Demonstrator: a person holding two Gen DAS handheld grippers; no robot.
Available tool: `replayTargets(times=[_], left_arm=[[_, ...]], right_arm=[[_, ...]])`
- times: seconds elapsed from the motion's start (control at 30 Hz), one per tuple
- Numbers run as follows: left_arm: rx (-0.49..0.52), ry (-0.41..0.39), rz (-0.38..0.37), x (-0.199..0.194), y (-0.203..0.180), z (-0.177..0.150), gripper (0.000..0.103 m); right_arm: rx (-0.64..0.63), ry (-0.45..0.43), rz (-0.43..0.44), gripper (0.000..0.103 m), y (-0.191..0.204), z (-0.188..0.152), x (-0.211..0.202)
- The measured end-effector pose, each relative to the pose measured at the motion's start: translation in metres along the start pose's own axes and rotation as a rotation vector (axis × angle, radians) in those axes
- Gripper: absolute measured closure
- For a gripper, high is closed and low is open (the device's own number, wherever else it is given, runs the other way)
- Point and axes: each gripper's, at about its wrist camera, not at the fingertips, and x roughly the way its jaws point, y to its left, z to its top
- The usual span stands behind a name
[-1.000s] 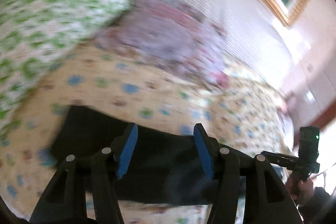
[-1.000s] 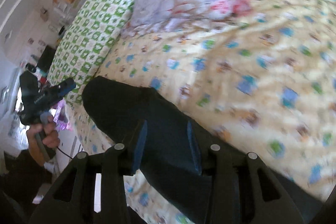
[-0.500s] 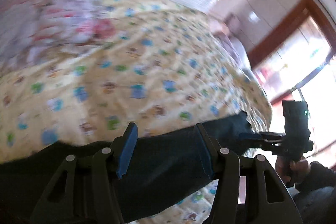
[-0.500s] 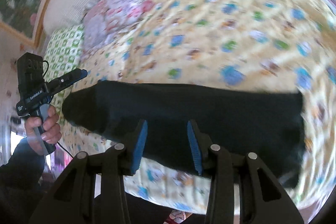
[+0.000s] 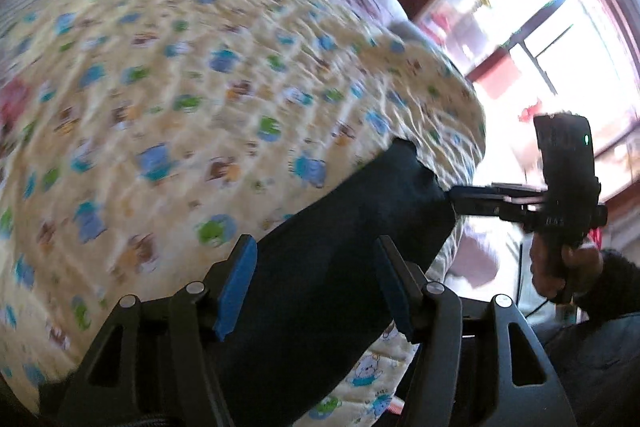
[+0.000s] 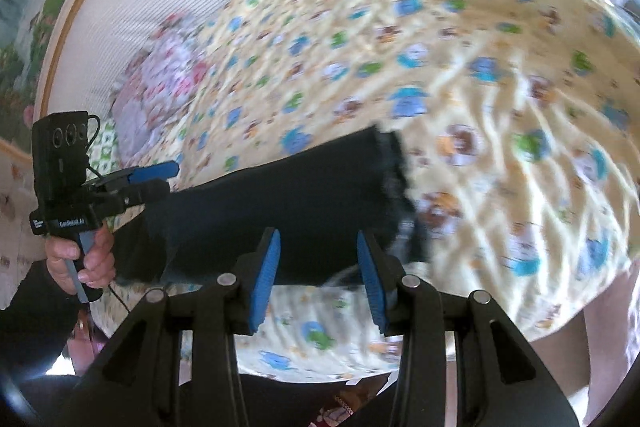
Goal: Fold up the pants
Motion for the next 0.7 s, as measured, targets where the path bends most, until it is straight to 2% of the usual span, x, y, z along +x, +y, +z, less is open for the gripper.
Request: replayTargets(times=[0.13, 0.23, 0.37, 0.5, 0.53, 0.57, 0.6, 0.67, 0.7], left_arm=[[0.083, 0.087, -0.021, 0.028, -0.014, 0.019, 0.04], [0.138, 0.14, -0.021, 0.047, -0.021, 0.033, 0.04], [0.188, 0.234, -0.055, 0.081, -0.03, 0.05, 0.04], [0.225, 0.348, -0.097, 0.115, -0.037, 0.055, 0.043], [0.239, 0.364, -0.107, 0.121, -0.038, 0.056, 0.046], [0.245, 0.371, -0.118, 0.124, -0.039, 0.058, 0.054], [0.246, 0.37, -0.136, 0.124, -0.039, 0.06, 0.066], [0.235, 0.374, -0.173, 0.125, -0.038, 0.065, 0.082], [0.233, 0.373, -0.181, 0.125, -0.037, 0.068, 0.086]], right_arm=[[0.067, -0.026, -0.035, 0.056, -0.022, -0.002, -0.001], [0.114, -0.025, -0.015, 0.056, -0.034, -0.005, 0.004], [0.148, -0.014, 0.028, 0.056, -0.039, -0.007, 0.016], [0.257, -0.008, 0.141, 0.056, -0.056, -0.012, 0.03], [0.273, -0.016, 0.153, 0.065, -0.06, -0.013, 0.03], [0.285, -0.023, 0.169, 0.073, -0.063, -0.014, 0.029], [0.299, -0.021, 0.202, 0.085, -0.066, -0.015, 0.029], [0.287, -0.047, 0.213, 0.086, -0.064, -0.016, 0.025], [0.275, -0.054, 0.211, 0.086, -0.063, -0.015, 0.024]])
